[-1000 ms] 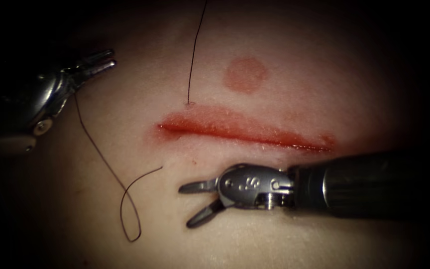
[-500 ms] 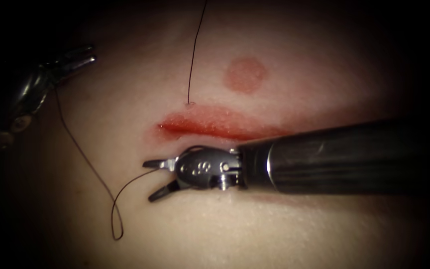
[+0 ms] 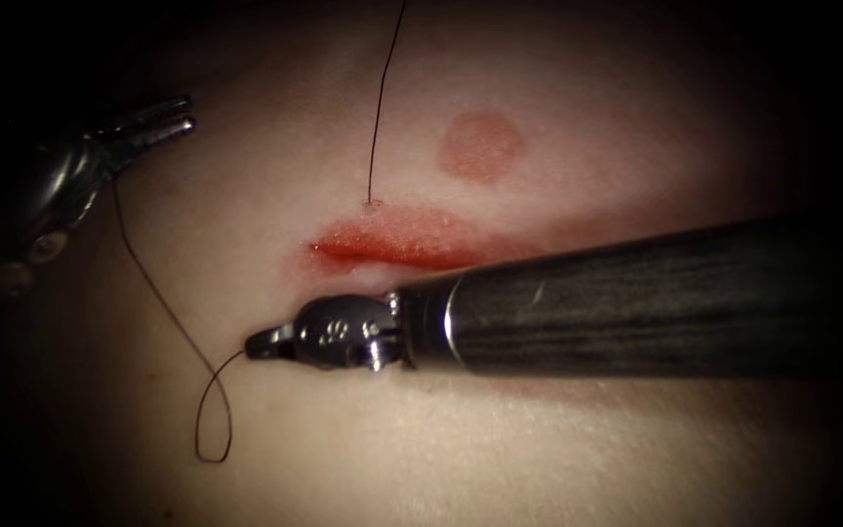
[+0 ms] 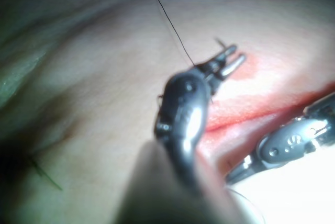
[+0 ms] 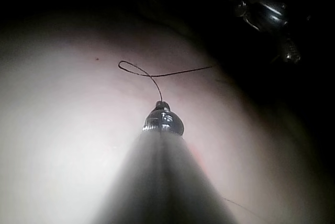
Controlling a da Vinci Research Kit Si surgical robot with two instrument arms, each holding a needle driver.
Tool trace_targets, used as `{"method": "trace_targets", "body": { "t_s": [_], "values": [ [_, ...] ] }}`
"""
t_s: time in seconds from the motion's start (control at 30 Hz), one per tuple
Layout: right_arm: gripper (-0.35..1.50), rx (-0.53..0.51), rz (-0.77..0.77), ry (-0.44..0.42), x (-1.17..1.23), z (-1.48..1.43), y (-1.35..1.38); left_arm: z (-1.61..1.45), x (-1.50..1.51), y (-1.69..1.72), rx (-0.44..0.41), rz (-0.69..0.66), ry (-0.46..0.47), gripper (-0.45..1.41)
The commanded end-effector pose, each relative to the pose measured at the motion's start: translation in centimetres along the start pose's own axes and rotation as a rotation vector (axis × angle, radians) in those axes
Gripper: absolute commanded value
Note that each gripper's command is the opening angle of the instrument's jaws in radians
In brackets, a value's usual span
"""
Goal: Wound Closure
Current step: Use the right gripper to pull the suture through.
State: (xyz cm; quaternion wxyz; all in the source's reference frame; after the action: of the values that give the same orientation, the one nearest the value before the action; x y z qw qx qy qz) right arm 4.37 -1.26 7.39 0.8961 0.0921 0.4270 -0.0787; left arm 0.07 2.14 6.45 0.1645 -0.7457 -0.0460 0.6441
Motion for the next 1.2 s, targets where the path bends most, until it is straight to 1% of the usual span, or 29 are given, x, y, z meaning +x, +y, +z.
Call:
{"method": "trace_targets", "body": {
  "t_s": [0.03, 0.17, 0.3, 0.4, 0.5, 0.63, 0.83, 0.93, 1.07, 1.2],
  "values": [
    [-0.35, 0.008, 0.000, -0.001, 0.00, 0.03, -0.04, 0.04, -0.08, 0.00, -0.001, -0.001, 0.001, -0.35],
    [-0.35, 0.003, 0.000, -0.016, 0.02, -0.12, -0.09, 0.04, -0.09, -0.01, -0.001, 0.000, 0.001, -0.35],
    [-0.35, -0.005, 0.003, -0.014, 0.08, -0.39, -0.23, 0.04, -0.10, -0.01, -0.001, 0.000, 0.002, -0.35],
    [-0.35, -0.004, 0.014, -0.006, 0.15, -0.63, -0.43, 0.05, -0.12, -0.02, 0.000, 0.000, 0.001, -0.35],
    [-0.35, 0.008, 0.023, -0.005, 0.23, -0.90, -0.69, 0.06, -0.13, -0.04, 0.002, 0.001, 0.001, -0.35],
    [-0.35, 0.023, 0.029, 0.005, 0.32, -1.32, -1.03, 0.10, -0.15, -0.05, 0.009, 0.001, -0.002, -0.35],
    [-0.35, 0.020, 0.060, 0.016, 0.46, -1.86, -1.33, 0.17, -0.20, -0.06, 0.008, 0.004, 0.005, -0.35],
    [-0.35, 0.032, 0.065, 0.012, 0.52, -2.06, -1.49, 0.19, -0.21, -0.05, 0.007, 0.013, 0.009, -0.35],
    [-0.35, 0.051, 0.074, 0.015, 0.56, -2.26, -1.63, 0.21, -0.22, -0.05, 0.007, 0.013, 0.010, -0.35],
    [-0.35, 0.059, 0.080, 0.016, 0.60, -2.35, -1.71, 0.23, -0.23, -0.05, 0.005, 0.014, 0.014, -0.35]
  ]
}}
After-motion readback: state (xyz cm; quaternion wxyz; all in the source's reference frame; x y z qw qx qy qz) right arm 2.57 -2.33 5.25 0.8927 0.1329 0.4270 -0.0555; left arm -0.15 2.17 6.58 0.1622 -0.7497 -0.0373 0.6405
